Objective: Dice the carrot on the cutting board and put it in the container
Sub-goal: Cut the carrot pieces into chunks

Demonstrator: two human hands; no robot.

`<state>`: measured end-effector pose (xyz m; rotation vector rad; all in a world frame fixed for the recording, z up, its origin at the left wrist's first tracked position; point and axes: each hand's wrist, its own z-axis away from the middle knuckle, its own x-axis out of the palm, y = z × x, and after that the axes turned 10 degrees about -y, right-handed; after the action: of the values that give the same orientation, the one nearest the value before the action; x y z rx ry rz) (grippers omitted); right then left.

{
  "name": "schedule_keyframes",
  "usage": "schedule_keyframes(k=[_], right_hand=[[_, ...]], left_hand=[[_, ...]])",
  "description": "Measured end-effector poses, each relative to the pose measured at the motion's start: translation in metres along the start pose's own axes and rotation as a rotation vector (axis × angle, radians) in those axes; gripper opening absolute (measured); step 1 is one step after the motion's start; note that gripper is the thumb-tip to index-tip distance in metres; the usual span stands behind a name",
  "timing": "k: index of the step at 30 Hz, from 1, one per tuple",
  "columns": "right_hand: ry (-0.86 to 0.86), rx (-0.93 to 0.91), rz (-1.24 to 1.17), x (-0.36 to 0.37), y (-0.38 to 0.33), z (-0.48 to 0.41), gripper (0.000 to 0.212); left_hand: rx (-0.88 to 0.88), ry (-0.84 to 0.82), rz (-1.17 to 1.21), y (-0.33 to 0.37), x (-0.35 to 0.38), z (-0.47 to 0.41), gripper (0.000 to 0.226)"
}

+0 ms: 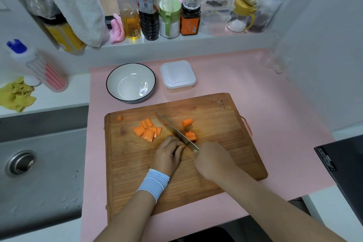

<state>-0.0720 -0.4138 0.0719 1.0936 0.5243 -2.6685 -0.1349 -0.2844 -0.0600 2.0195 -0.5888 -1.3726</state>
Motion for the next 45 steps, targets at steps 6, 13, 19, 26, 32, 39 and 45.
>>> schedule_keyframes(k=[6, 13, 19, 26, 32, 39, 45], right_hand=[[-0.002, -0.011, -0.017, 0.003, 0.002, -0.002, 0.018], [-0.005, -0.019, -0.014, 0.005, 0.003, -0.010, 0.017], [0.025, 0.012, -0.036, 0.014, 0.003, -0.013, 0.017], [0.040, -0.003, -0.042, 0.018, 0.006, -0.015, 0.023], [-0.030, -0.007, -0.135, 0.012, 0.015, -0.010, 0.024], [-0.043, -0.105, -0.196, -0.008, 0.029, -0.002, 0.028], [0.137, -0.216, 0.080, -0.004, 0.028, -0.012, 0.024]], left_hand=[[0.000, 0.005, -0.005, 0.000, 0.001, 0.001, 0.004], [0.010, 0.004, -0.010, -0.002, 0.002, 0.000, 0.004], [0.021, 0.016, 0.000, -0.002, 0.002, 0.001, 0.004], [0.013, 0.004, -0.014, -0.002, 0.003, 0.000, 0.006], [-0.068, 0.030, -0.009, 0.000, 0.000, -0.005, 0.010], [-0.155, -0.010, 0.024, -0.003, -0.017, -0.009, 0.011], [-0.435, 0.153, 0.049, -0.021, -0.068, -0.015, 0.016]])
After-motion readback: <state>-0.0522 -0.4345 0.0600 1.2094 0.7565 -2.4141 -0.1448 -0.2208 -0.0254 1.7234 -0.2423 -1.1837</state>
